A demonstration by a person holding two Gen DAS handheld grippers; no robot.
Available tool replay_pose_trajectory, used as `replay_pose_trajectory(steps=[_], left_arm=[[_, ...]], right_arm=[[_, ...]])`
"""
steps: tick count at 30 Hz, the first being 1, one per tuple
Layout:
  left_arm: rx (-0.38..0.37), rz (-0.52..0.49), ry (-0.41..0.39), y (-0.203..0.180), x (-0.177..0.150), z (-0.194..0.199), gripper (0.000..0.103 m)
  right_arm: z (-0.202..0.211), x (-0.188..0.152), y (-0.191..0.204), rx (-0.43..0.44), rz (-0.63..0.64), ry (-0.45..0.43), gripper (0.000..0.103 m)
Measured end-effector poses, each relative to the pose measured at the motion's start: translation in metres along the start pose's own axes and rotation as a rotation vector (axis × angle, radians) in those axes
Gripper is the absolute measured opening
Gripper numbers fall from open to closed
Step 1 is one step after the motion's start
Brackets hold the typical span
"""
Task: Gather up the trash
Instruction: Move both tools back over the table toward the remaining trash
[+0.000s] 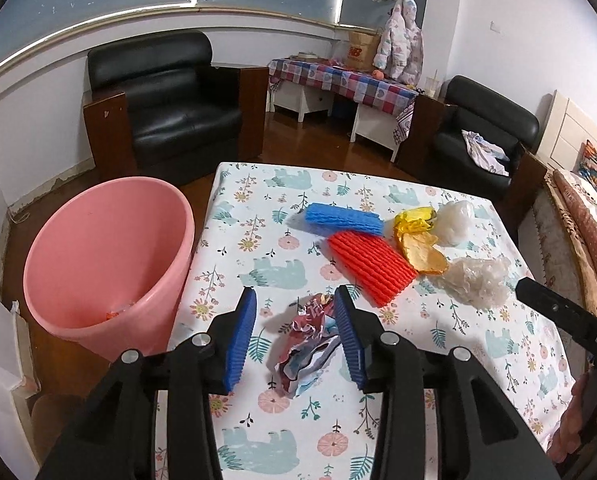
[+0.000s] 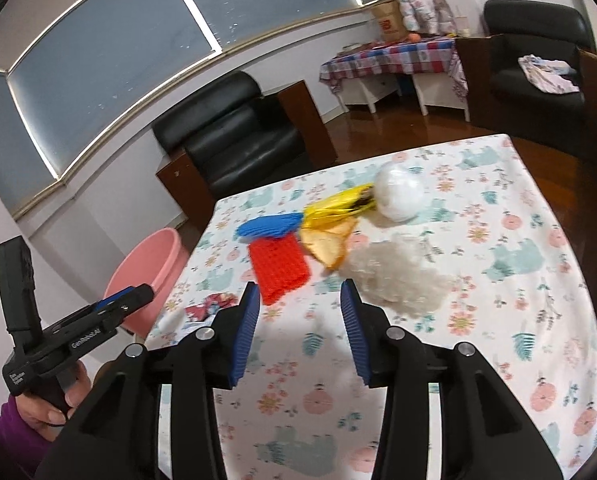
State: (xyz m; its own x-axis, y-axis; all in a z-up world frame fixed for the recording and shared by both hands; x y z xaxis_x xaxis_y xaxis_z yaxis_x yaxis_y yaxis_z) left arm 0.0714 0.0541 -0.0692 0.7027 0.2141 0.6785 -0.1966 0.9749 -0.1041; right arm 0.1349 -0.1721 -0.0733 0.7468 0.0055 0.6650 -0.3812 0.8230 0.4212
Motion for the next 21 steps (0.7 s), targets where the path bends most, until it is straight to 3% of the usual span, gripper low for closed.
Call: replay_pose_trajectory(steps=[13, 21], left_arm=[[0.010, 0.019, 0.009, 0.004, -0.003, -0.005, 0.040], [0.021, 0.068, 0.007, 0.021, -0.003, -0.002, 0.044]], right_arm=[[0.015, 0.012, -0.053, -0.097, -0.032, -0.031, 0.044], [0.014, 0.012, -0.078, -0.137, -0.040, -0.011, 0.051]])
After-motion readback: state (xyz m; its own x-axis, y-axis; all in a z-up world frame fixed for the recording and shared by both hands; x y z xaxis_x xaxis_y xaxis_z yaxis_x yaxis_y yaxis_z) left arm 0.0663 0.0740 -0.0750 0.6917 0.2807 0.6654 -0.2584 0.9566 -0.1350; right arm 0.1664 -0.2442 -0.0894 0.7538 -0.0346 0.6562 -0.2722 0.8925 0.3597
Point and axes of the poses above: each gripper's, at about its wrist camera, not at the fingertips, and z roughly against the way its jaws point, y to its left, x to its top, the point moved 10 cm from there along -z, roughly the way its jaws point, and after that the axes turned 3 degrees about y, right-handed, at the moved point
